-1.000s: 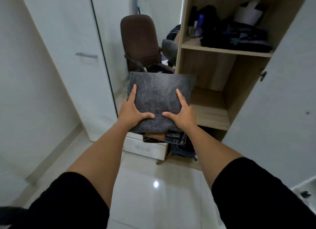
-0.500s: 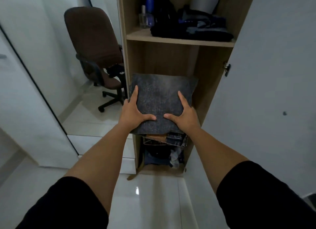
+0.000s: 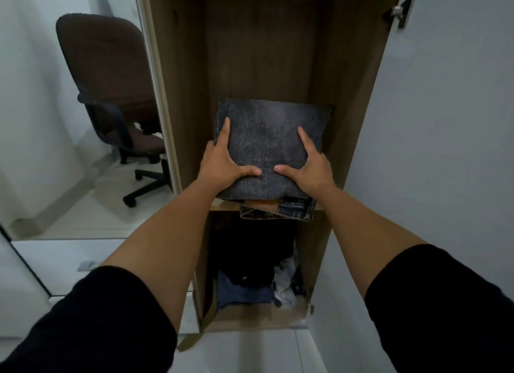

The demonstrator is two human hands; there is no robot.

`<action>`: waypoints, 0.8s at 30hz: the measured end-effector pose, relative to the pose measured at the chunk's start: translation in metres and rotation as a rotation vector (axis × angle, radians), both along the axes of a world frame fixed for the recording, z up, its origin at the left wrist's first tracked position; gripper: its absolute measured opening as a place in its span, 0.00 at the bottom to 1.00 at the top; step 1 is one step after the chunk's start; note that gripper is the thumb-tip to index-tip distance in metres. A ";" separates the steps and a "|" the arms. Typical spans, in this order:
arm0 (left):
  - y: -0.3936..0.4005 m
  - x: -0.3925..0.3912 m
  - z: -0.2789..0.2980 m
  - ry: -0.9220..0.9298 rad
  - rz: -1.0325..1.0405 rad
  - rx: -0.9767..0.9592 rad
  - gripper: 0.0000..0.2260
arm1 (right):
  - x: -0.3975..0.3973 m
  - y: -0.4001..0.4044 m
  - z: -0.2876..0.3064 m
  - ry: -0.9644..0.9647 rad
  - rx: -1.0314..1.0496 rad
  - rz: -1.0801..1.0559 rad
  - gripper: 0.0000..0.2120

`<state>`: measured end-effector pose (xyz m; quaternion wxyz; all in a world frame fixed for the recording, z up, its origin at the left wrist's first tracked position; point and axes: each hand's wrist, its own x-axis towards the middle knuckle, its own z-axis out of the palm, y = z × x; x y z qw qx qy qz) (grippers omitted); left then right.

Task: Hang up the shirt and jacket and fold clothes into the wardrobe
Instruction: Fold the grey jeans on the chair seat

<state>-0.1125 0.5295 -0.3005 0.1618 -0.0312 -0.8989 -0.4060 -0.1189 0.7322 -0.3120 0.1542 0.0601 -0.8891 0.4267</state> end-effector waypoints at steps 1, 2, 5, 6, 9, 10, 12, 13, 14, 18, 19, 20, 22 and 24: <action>-0.001 -0.006 -0.010 0.022 -0.007 -0.002 0.58 | -0.005 0.000 -0.010 0.024 0.003 -0.002 0.48; -0.002 -0.011 -0.019 0.046 -0.011 -0.002 0.58 | -0.009 0.000 -0.019 0.048 0.006 -0.006 0.48; -0.004 -0.027 -0.045 0.129 -0.006 -0.014 0.59 | -0.023 -0.002 -0.041 0.115 0.014 -0.022 0.47; -0.006 -0.033 -0.052 0.146 -0.004 -0.015 0.59 | -0.028 -0.003 -0.046 0.126 0.016 -0.024 0.47; -0.010 -0.053 -0.061 0.151 0.001 0.000 0.59 | -0.048 -0.010 -0.053 0.117 0.023 -0.028 0.47; -0.012 -0.062 -0.061 0.146 0.008 0.000 0.59 | -0.057 -0.012 -0.052 0.111 0.028 -0.034 0.47; -0.015 -0.085 -0.058 0.139 0.024 -0.007 0.59 | -0.080 -0.018 -0.049 0.101 0.026 -0.048 0.48; -0.018 -0.098 -0.057 0.134 0.030 -0.007 0.59 | -0.094 -0.020 -0.049 0.095 0.021 -0.055 0.48; -0.020 -0.113 -0.057 0.128 0.033 -0.005 0.59 | -0.110 -0.024 -0.049 0.091 0.015 -0.058 0.48; -0.029 -0.176 -0.071 0.076 0.050 0.004 0.59 | -0.173 -0.036 -0.061 0.041 0.042 -0.073 0.48; -0.030 -0.192 -0.078 0.054 0.057 0.009 0.59 | -0.190 -0.037 -0.067 0.019 0.053 -0.079 0.48; -0.030 -0.208 -0.087 0.031 0.064 0.016 0.59 | -0.207 -0.038 -0.073 -0.003 0.061 -0.083 0.48; -0.031 -0.238 -0.100 -0.002 0.077 0.008 0.60 | -0.243 -0.039 -0.087 -0.041 0.075 -0.087 0.48; -0.033 -0.268 -0.108 -0.049 0.066 -0.020 0.59 | -0.277 -0.038 -0.100 -0.087 0.098 -0.079 0.47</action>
